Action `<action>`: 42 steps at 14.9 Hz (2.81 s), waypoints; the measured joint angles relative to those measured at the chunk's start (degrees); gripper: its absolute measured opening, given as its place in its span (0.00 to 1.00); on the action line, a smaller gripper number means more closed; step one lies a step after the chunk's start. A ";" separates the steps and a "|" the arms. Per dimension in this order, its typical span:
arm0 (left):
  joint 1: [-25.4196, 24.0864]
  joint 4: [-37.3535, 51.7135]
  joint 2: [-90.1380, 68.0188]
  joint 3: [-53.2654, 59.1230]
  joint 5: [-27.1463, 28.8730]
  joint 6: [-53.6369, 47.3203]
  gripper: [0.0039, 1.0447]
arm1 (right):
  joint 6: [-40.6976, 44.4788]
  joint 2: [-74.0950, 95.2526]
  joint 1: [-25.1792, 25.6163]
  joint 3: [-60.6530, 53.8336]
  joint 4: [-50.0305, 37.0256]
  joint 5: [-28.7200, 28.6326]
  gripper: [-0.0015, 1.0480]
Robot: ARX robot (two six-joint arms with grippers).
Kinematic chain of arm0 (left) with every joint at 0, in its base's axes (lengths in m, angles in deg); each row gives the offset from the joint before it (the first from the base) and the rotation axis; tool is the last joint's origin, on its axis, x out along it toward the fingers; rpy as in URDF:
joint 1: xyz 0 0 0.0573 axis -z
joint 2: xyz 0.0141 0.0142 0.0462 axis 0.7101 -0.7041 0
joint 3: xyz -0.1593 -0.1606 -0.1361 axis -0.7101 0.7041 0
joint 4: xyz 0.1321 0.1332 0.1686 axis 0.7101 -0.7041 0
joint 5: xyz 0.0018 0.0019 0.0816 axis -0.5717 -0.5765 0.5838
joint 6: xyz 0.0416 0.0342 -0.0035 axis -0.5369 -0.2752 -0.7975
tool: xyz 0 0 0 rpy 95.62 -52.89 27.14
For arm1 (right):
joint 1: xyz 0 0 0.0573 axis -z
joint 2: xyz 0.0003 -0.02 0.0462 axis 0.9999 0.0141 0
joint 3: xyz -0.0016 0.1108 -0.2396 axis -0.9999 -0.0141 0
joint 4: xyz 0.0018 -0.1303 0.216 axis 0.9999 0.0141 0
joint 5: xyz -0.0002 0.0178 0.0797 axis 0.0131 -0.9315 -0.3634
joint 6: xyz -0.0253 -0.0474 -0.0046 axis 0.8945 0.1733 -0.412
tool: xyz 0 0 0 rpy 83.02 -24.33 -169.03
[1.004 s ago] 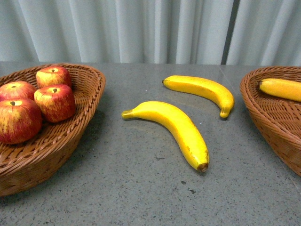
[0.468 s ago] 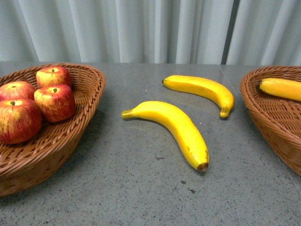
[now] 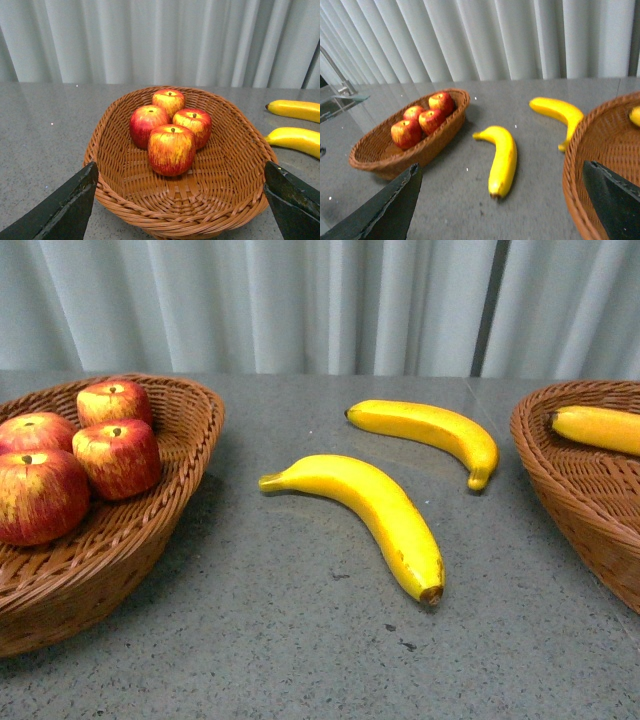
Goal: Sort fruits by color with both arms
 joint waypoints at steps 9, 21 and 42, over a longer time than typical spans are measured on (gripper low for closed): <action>0.00 0.02 0.00 0.00 -0.02 0.00 0.94 | 14.23 66.60 -32.79 48.85 0.24 25.09 0.94; 0.00 0.00 0.00 0.00 -0.02 0.00 0.94 | 24.06 84.76 -32.50 57.18 15.65 38.51 0.93; 0.00 0.00 0.00 0.00 -0.02 0.00 0.94 | 35.04 64.96 6.49 46.07 11.56 17.86 0.41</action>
